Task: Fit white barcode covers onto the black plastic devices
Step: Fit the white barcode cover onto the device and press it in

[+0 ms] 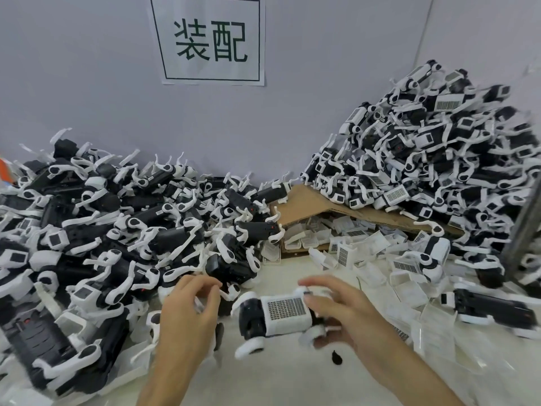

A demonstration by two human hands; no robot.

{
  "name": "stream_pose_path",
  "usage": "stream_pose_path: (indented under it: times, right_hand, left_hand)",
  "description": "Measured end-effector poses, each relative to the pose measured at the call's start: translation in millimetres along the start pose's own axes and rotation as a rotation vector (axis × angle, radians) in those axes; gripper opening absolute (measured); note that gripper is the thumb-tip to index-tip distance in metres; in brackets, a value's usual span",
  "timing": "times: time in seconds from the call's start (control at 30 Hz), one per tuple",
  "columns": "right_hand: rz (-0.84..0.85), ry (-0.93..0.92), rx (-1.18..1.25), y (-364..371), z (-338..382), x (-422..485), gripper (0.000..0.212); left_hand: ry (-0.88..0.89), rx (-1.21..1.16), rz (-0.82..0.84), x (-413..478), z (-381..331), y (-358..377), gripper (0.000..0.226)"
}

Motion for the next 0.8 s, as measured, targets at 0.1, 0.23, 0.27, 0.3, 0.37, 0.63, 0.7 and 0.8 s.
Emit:
stream_pose_path:
  times: [0.1, 0.23, 0.27, 0.3, 0.37, 0.63, 0.7, 0.8]
  right_hand:
    - [0.067, 0.179, 0.189, 5, -36, -24, 0.037]
    - [-0.071, 0.225, 0.391, -14, -27, -14, 0.036]
    - [-0.123, 0.146, 0.389, -24, -4, -1, 0.032]
    - [-0.206, 0.037, 0.252, -43, 32, 16, 0.032]
    - [-0.373, -0.235, -0.032, -76, 134, 50, 0.047]
    - [-0.517, -0.506, -0.254, -96, 323, 126, 0.052]
    - [-0.319, -0.544, -0.330, -41, 282, 112, 0.041]
    - [-0.159, -0.561, -0.460, 13, 174, 78, 0.029]
  left_hand:
    - [-0.059, 0.121, 0.065, 0, 9, 8, 0.015]
    - [-0.082, 0.212, 0.164, -6, 6, 13, 0.015]
    - [-0.078, 0.231, 0.185, -5, 5, 14, 0.018]
    - [-0.081, 0.240, 0.198, -5, 4, 14, 0.020]
    - [-0.102, 0.253, 0.218, -4, 2, 14, 0.020]
    - [-0.104, 0.227, 0.274, -8, -9, 15, 0.016]
    - [-0.097, 0.262, 0.295, -8, -5, 17, 0.020]
    - [-0.112, 0.291, 0.311, -8, 2, 18, 0.024]
Point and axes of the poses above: each hand's wrist, its own x-axis towards the middle knuckle, its own y-axis out of the palm, z = x × y, the point moved 10 cm from there along x, towards the middle knuckle, and after that the axes turned 1 degree about -z, right-handed, at the moved point
